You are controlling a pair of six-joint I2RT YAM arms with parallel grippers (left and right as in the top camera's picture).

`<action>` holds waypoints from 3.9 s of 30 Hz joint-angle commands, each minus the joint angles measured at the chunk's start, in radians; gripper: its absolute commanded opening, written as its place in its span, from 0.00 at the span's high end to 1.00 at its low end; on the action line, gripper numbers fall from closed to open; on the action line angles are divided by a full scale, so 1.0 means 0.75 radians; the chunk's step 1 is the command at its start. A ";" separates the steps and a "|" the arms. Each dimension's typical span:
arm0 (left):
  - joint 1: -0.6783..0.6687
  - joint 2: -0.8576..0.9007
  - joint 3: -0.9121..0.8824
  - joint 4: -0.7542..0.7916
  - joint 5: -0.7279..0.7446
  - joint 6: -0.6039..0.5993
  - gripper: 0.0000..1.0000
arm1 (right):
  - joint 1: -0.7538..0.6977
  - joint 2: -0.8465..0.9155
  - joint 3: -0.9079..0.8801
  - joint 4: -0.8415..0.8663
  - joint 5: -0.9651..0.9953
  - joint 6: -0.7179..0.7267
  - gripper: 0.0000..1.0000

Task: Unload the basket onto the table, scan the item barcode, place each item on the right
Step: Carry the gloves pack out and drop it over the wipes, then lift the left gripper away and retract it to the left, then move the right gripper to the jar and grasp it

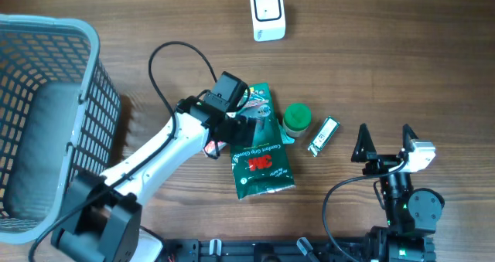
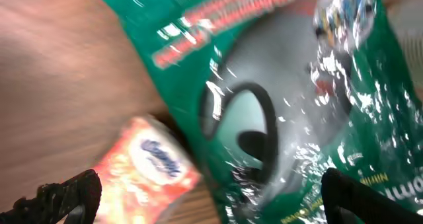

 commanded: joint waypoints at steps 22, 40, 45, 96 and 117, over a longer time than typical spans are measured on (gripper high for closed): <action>-0.004 -0.660 0.507 0.858 -1.039 0.805 0.00 | 0.006 -0.005 -0.001 0.008 0.008 -0.024 0.00; -0.005 -0.909 0.507 0.771 -1.062 1.148 0.00 | 0.006 -0.005 -0.001 0.008 0.008 -0.024 0.00; 0.030 -1.128 0.507 0.484 -0.763 0.914 0.00 | 0.006 -0.005 -0.001 0.008 0.008 -0.024 0.00; 0.647 -2.124 0.174 0.668 0.293 0.498 0.00 | 0.006 -0.005 -0.001 0.003 -1.015 0.950 0.00; 0.647 -2.122 -0.378 0.260 0.307 0.486 0.00 | 0.006 0.048 -0.001 0.003 -0.989 0.917 0.01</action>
